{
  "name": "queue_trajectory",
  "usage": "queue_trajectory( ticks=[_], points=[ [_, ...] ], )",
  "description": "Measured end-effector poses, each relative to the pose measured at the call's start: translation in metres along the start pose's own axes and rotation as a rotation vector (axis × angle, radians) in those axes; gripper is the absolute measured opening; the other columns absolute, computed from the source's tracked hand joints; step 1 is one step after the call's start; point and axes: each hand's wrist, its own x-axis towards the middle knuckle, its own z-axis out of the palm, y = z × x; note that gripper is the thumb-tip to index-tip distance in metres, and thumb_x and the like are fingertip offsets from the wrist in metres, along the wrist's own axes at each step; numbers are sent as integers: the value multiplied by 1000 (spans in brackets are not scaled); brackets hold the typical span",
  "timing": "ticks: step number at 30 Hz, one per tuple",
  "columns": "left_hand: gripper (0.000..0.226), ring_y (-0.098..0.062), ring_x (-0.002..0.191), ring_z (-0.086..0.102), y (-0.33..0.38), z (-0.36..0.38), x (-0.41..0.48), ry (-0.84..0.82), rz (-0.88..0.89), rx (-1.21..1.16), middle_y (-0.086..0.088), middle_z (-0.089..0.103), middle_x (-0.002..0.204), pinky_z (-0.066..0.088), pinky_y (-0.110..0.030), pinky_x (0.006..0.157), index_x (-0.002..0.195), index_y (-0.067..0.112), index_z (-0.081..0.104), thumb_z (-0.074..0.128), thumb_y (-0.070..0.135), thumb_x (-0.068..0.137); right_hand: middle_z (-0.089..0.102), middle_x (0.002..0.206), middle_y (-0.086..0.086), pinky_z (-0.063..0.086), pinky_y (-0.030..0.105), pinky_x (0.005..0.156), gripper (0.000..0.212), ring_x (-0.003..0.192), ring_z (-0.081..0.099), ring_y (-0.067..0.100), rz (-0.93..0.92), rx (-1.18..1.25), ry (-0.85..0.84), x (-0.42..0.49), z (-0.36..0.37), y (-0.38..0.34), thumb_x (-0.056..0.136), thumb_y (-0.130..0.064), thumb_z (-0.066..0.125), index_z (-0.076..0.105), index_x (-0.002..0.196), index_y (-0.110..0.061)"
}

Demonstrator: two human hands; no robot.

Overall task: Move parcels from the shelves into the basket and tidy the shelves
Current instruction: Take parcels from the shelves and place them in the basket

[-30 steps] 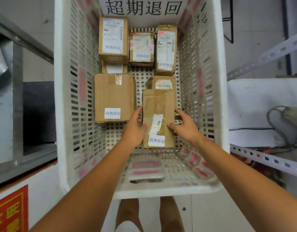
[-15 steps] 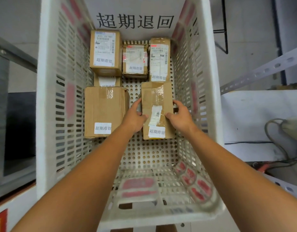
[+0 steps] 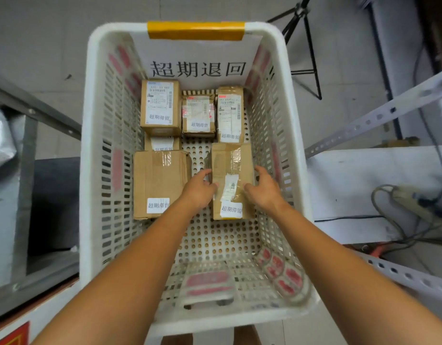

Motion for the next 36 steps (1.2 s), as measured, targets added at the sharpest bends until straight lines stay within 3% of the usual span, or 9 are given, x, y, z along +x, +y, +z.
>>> queue_trajectory(
  ticks=[3,5,7,11,15,21,28,34,36],
  points=[
    [48,-14,67,50,19,-21,-25,-13,67,131,-10,63,101,40,-23,53,144,22,44,56,24,98,54,142,8,43,35,103,55,126,54,26,-3,-80,-17,-29,-21,-24,98,-17,57,36,149,-13],
    [47,-14,66,51,35,-41,-45,-10,133,250,-9,64,108,42,-24,56,144,24,45,55,25,98,51,145,11,41,35,104,57,128,52,28,-17,-148,-10,-49,-36,-44,98,-22,58,37,149,-12],
    [47,-16,78,57,57,-62,-69,-5,208,400,-10,59,125,46,-26,69,145,24,43,53,27,99,50,146,13,42,36,105,57,130,51,30,-40,-206,27,-74,-55,-64,96,-26,58,39,149,-13],
    [50,-27,112,59,109,-94,-125,5,375,680,-11,56,137,48,-36,96,146,21,41,53,29,99,51,145,13,42,37,103,57,130,51,31,-82,-300,127,-139,-101,-99,96,-30,55,40,148,-15],
    [49,-30,120,55,164,-109,-193,51,522,851,-11,55,139,47,-36,91,145,22,44,54,31,97,51,145,13,47,40,100,57,124,55,32,-101,-329,238,-213,-150,-119,97,-33,54,39,149,-15],
    [49,-30,124,53,229,-98,-297,107,730,988,-11,55,140,46,-39,99,144,20,43,54,32,98,51,143,13,44,36,96,55,127,51,31,-139,-364,421,-327,-214,-129,97,-36,55,43,146,-15],
    [47,-26,120,55,251,-53,-411,150,912,1054,-6,58,134,48,-36,95,142,24,46,55,36,97,51,146,7,44,39,103,58,128,51,28,-183,-283,585,-454,-245,-87,93,-41,57,45,144,-16],
    [41,-27,99,61,231,27,-505,112,1043,1174,-6,63,121,54,-38,82,136,26,50,53,34,97,52,143,8,45,41,101,56,125,52,28,-107,-237,665,-566,-254,8,95,-40,56,46,143,-14],
    [48,-25,104,60,226,62,-533,57,1080,1212,-5,61,126,53,-38,88,143,27,44,52,35,97,52,143,8,43,38,103,56,127,50,28,-44,-228,710,-601,-261,45,95,-39,56,45,144,-15]
  ],
)
